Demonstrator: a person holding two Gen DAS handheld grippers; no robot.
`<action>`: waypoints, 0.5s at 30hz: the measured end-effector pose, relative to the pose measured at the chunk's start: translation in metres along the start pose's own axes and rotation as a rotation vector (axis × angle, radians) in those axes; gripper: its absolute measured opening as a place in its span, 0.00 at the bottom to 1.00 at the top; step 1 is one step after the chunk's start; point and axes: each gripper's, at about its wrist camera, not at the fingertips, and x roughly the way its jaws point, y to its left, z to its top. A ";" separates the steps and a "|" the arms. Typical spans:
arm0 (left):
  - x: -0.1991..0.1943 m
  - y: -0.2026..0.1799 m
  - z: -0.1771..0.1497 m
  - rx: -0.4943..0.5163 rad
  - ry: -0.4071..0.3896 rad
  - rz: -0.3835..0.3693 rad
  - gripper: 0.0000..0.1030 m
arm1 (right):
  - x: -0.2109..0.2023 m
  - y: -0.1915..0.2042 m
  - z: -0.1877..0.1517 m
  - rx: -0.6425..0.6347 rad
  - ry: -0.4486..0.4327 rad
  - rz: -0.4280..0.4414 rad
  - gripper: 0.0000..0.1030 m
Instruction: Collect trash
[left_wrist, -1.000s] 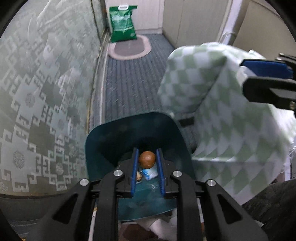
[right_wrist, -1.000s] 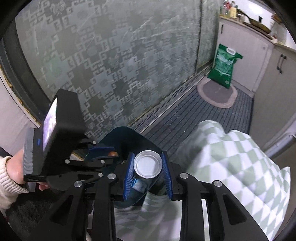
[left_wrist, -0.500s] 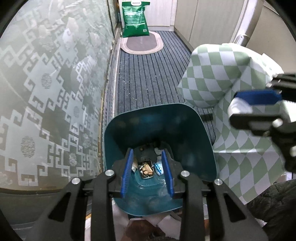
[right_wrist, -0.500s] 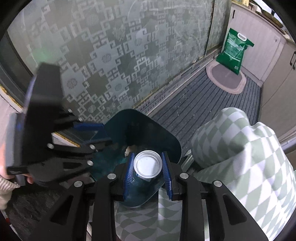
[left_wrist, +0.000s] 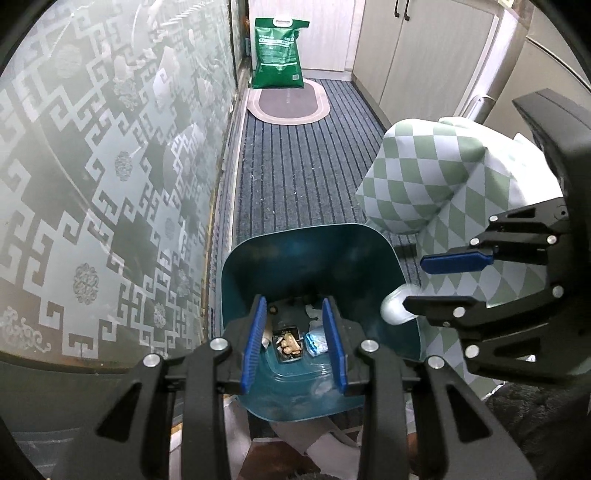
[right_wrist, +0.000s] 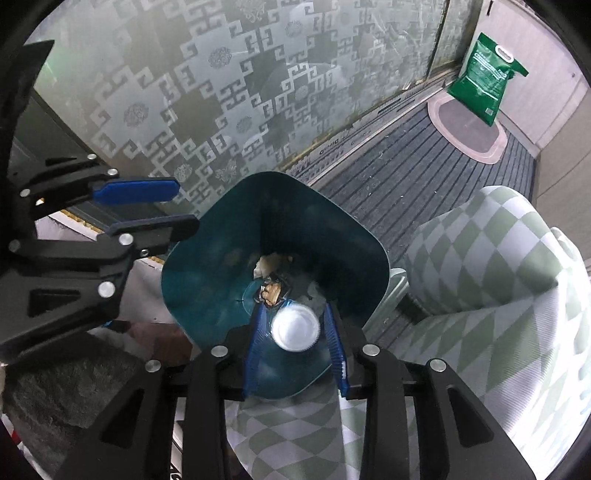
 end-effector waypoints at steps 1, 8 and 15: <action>-0.001 0.001 -0.001 -0.003 0.000 0.000 0.35 | 0.000 0.001 0.001 0.001 -0.002 0.002 0.35; -0.010 -0.001 -0.012 -0.004 0.001 -0.005 0.35 | -0.022 -0.003 -0.006 0.014 -0.046 -0.014 0.35; -0.034 -0.017 -0.023 -0.017 -0.086 0.026 0.43 | -0.091 -0.011 -0.026 0.048 -0.206 -0.055 0.39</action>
